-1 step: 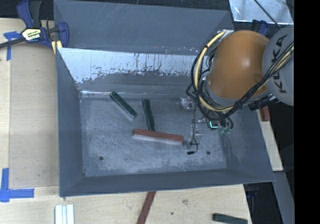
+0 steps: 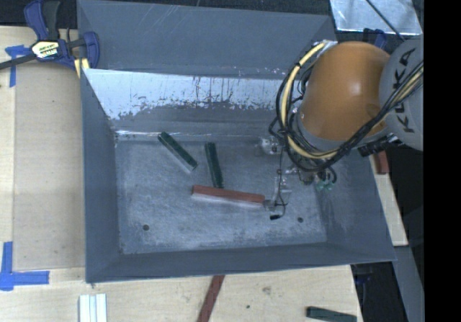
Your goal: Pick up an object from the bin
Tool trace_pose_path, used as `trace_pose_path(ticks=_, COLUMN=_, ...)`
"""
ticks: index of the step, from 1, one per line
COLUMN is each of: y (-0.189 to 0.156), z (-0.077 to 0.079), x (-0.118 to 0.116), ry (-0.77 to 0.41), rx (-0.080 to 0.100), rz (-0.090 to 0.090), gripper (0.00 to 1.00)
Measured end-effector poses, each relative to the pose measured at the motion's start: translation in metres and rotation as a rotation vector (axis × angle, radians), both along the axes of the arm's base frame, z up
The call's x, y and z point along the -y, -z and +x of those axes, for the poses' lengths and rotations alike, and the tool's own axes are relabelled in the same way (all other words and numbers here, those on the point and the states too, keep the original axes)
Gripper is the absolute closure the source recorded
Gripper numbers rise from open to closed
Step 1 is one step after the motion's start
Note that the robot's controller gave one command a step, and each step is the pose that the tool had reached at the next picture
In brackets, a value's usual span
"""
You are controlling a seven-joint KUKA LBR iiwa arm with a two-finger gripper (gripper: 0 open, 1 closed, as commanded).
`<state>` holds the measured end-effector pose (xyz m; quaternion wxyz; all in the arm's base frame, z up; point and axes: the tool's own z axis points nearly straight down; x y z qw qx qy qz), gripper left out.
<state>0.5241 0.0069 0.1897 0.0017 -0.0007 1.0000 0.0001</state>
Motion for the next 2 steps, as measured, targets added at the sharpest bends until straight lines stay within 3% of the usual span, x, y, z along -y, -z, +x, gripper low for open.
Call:
trace_pose_path(ticks=1, y=0.051, z=0.019, x=-0.01, ry=0.011, rx=0.001, rz=0.0, gripper=0.0)
trace_pose_path(ticks=2, y=0.052, z=0.024, x=-0.073, ry=0.03, rx=0.001, rz=0.001, gripper=0.0)
